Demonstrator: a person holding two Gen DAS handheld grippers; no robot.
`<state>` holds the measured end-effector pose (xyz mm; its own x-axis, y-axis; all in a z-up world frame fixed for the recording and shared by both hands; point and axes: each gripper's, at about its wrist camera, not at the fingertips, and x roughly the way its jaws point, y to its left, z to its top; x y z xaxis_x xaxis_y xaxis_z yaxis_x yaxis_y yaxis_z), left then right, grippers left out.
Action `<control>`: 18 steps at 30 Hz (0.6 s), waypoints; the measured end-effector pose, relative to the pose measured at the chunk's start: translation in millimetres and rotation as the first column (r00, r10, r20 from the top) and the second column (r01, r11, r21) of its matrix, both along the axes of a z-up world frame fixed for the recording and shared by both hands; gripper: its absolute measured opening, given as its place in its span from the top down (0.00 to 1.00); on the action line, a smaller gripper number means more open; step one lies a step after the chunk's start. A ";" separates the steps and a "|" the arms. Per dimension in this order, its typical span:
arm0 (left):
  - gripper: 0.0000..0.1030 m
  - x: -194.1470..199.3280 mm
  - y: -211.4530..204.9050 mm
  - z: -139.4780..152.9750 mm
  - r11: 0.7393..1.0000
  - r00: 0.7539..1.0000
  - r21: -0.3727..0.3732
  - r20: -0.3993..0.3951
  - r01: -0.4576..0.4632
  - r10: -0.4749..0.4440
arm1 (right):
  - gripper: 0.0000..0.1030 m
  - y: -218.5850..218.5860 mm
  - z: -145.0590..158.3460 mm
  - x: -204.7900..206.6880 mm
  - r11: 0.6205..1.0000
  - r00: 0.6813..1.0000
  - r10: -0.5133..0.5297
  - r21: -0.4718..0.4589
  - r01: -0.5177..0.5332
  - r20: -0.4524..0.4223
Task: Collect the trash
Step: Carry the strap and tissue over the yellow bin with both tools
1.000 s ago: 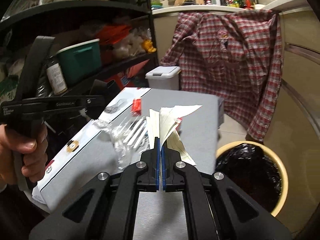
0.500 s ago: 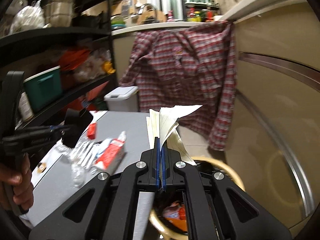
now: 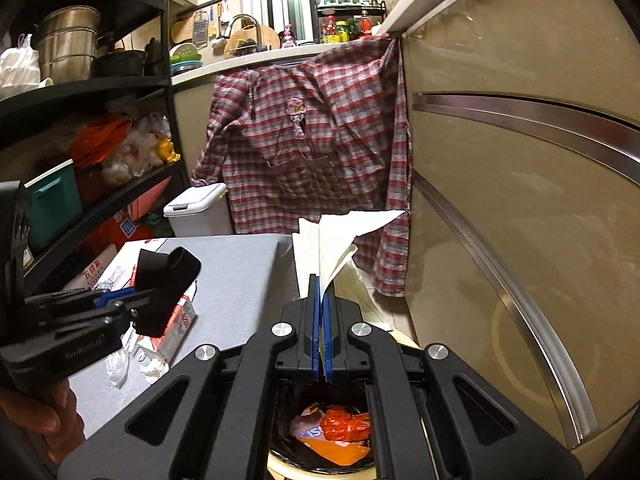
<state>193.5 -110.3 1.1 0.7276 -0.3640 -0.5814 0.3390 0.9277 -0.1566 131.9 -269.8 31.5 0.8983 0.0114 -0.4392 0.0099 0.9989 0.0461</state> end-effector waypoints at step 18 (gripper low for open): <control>0.85 10.8 -31.2 -17.2 0.999 1.000 0.041 -0.018 0.004 -0.003 | 0.98 -21.8 -12.2 8.5 0.999 0.998 -0.038 0.011 0.039 -0.042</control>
<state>204.3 -141.5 -16.1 0.7157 -0.3421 -0.6089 0.3400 0.9322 -0.1240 140.4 -291.6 19.3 0.8790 -0.0173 -0.4764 0.0506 0.9971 0.0571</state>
